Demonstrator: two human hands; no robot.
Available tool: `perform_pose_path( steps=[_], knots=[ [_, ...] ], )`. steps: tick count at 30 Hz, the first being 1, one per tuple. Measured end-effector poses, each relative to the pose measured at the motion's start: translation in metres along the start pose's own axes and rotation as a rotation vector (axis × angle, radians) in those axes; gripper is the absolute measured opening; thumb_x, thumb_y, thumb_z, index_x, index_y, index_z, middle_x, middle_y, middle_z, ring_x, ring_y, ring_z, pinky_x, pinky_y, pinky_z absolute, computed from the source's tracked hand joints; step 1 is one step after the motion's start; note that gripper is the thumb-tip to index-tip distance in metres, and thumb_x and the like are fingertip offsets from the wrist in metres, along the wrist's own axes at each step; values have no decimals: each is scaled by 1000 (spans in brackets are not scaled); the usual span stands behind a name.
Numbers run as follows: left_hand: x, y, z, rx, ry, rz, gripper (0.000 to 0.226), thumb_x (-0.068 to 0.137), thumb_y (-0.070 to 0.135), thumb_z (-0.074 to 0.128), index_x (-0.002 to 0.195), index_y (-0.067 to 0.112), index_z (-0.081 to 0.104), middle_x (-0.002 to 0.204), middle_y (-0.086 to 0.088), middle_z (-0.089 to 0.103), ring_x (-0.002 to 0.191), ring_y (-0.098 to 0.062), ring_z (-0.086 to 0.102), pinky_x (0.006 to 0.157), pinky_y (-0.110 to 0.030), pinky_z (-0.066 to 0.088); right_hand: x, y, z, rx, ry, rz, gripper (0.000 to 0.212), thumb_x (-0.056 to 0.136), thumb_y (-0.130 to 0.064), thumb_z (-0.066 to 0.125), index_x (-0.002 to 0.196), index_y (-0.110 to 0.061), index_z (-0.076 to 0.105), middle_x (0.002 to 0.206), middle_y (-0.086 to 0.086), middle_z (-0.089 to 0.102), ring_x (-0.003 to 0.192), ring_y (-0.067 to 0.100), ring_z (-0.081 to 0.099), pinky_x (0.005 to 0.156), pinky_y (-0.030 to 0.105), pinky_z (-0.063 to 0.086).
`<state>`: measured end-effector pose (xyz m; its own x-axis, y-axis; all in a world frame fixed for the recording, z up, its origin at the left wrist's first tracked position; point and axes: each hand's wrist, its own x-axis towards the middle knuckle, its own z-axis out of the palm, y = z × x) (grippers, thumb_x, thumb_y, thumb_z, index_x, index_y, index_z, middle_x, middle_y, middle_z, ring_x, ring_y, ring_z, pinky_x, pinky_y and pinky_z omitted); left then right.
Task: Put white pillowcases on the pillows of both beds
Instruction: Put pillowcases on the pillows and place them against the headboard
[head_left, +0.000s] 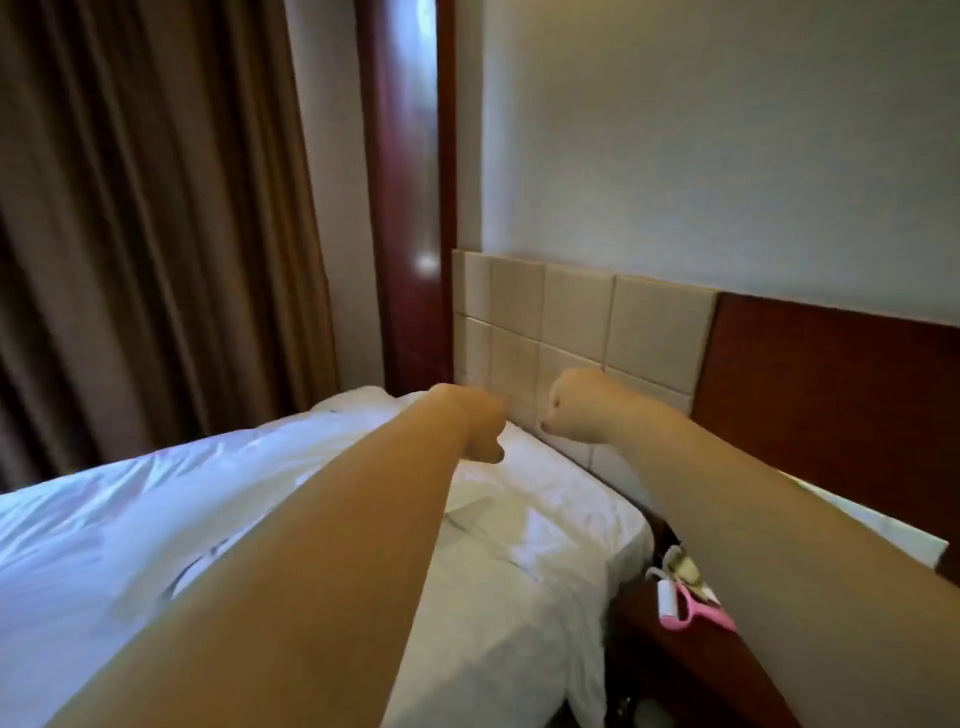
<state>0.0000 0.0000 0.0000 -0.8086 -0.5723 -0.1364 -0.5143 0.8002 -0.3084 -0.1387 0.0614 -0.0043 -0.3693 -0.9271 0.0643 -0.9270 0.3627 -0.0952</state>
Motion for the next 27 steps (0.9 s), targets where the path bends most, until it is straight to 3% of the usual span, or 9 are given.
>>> perform_pose_path(
  steps=[4, 8, 12, 18, 22, 27],
  knots=[
    [-25, -86, 59, -98, -129, -158, 39, 98, 35, 43, 123, 10, 60, 125, -5, 59, 115, -25, 54, 92, -33, 40, 32, -80, 38, -4, -92, -102, 26, 81, -28, 58, 62, -17, 45, 66, 0, 49, 71, 25, 51, 63, 27, 38],
    [-43, -174, 143, -157, -241, -257, 36, 97, 35, 44, 113, 9, 63, 118, -6, 61, 106, -26, 57, 87, -36, 44, 76, -164, 87, -12, -173, -202, 29, 82, -26, 54, 57, -21, 40, 63, -3, 45, 68, 22, 49, 57, 27, 35],
    [-41, -261, 238, -152, -381, -329, 36, 97, 33, 45, 117, 9, 63, 123, -7, 60, 112, -29, 57, 90, -40, 47, 133, -242, 147, -40, -285, -254, 27, 85, -20, 51, 60, -17, 42, 67, 1, 45, 73, 24, 49, 52, 28, 32],
    [-22, -389, 361, -224, -542, -340, 30, 90, 24, 48, 112, 12, 64, 121, -7, 61, 109, -30, 59, 85, -39, 48, 221, -353, 243, -61, -446, -230, 9, 87, -16, 45, 87, -13, 53, 89, 3, 52, 71, 23, 47, 56, 28, 34],
    [-4, -441, 397, -275, -548, -357, 33, 89, 25, 50, 118, 15, 63, 123, -4, 60, 111, -28, 59, 88, -38, 48, 256, -396, 273, -96, -522, -228, 8, 87, -12, 43, 86, -12, 50, 88, 3, 51, 69, 22, 46, 51, 26, 32],
    [32, -463, 404, -290, -533, -254, 33, 93, 25, 47, 121, 14, 60, 126, -6, 57, 115, -28, 55, 93, -40, 45, 290, -397, 279, -74, -526, -140, 8, 86, -13, 43, 84, -12, 50, 87, 4, 51, 69, 23, 45, 51, 26, 31]
  ],
)
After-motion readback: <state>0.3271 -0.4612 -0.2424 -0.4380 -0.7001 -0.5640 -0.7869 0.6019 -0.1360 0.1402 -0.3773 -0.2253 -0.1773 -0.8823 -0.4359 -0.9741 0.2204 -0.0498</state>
